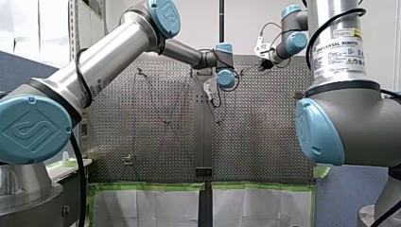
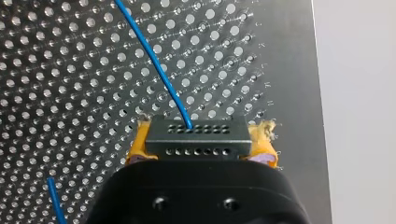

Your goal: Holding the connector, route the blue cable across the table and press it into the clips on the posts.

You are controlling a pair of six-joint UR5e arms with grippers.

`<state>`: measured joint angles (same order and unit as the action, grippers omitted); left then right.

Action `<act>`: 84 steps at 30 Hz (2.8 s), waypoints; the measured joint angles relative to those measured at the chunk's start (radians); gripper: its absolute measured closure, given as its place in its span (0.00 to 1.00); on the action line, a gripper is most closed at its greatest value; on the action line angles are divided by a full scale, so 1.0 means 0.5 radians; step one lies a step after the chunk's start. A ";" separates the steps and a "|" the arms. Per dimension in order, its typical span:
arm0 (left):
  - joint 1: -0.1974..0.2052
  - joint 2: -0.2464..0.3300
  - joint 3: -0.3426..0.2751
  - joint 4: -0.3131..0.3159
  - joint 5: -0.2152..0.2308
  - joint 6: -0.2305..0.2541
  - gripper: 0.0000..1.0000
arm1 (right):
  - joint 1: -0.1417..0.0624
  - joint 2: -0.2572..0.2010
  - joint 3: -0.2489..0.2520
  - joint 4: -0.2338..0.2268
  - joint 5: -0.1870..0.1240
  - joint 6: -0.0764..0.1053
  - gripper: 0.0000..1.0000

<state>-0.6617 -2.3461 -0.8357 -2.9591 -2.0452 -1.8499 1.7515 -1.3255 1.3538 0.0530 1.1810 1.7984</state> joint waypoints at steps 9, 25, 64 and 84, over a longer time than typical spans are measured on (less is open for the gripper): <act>0.027 0.000 0.033 -0.026 0.024 -0.006 0.86 | 0.000 0.000 0.000 0.000 0.000 0.000 1.00; -0.029 0.015 0.034 -0.234 0.015 -0.017 0.00 | 0.000 0.000 0.000 0.000 0.000 0.000 1.00; -0.238 0.427 -0.353 -0.520 0.000 -0.078 0.00 | 0.000 0.000 0.000 0.000 0.000 0.000 1.00; -0.165 0.764 -0.689 -0.239 -0.049 -0.019 0.00 | 0.000 0.000 0.000 0.000 0.000 0.000 1.00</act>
<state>-0.7441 -1.9644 -1.1803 -3.0784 -2.0699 -1.8592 1.7515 -1.3255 1.3538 0.0529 1.1810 1.7984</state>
